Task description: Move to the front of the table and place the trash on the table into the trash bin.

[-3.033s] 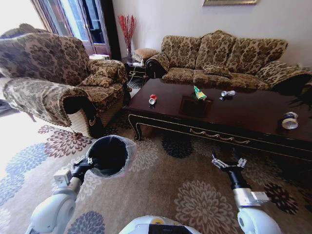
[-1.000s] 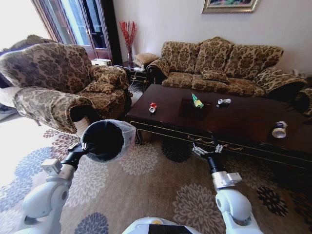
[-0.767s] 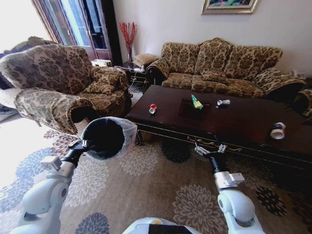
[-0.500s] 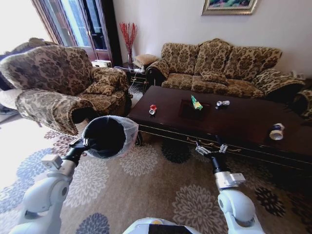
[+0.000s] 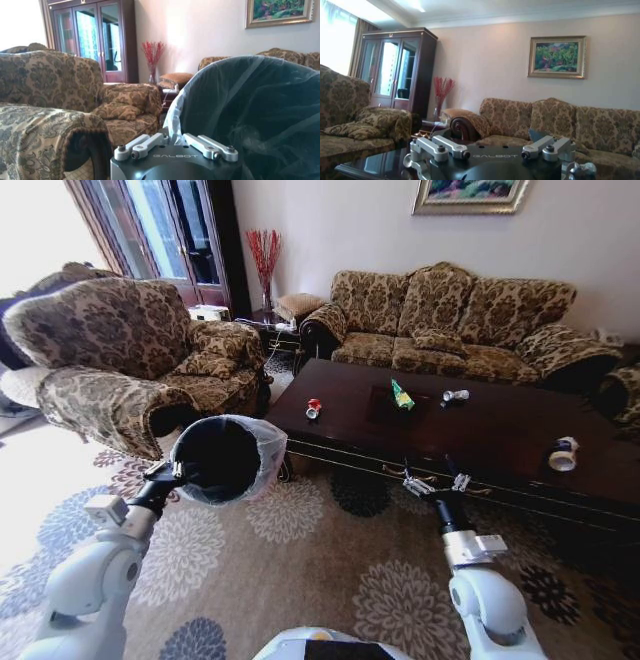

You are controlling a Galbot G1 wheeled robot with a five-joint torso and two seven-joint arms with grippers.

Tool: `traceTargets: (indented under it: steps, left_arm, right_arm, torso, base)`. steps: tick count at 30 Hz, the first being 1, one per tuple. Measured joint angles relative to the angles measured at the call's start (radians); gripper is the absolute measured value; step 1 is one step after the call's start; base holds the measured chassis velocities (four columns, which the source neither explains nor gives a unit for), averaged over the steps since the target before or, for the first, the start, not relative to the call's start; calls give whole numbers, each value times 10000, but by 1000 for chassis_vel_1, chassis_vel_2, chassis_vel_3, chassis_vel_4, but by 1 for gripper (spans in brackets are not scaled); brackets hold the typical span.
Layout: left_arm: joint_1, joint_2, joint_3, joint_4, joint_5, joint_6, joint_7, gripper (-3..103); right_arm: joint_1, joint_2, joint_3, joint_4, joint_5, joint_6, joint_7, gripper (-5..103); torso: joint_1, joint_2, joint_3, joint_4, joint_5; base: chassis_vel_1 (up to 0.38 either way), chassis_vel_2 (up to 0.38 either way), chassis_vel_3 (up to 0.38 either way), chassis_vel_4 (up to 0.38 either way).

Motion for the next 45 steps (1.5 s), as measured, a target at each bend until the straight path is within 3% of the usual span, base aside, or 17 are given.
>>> traceTargets:
  steps: [45]
  left_arm:
    - [294, -218, 31, -445, 443, 311, -261, 2]
  right_arm:
    - [-239, -229, 492, -215, 303, 467, -417, 100]
  torso:
    - [837, 1967, 1131, 1, -1]
  base:
    - [6, 6, 7, 6]
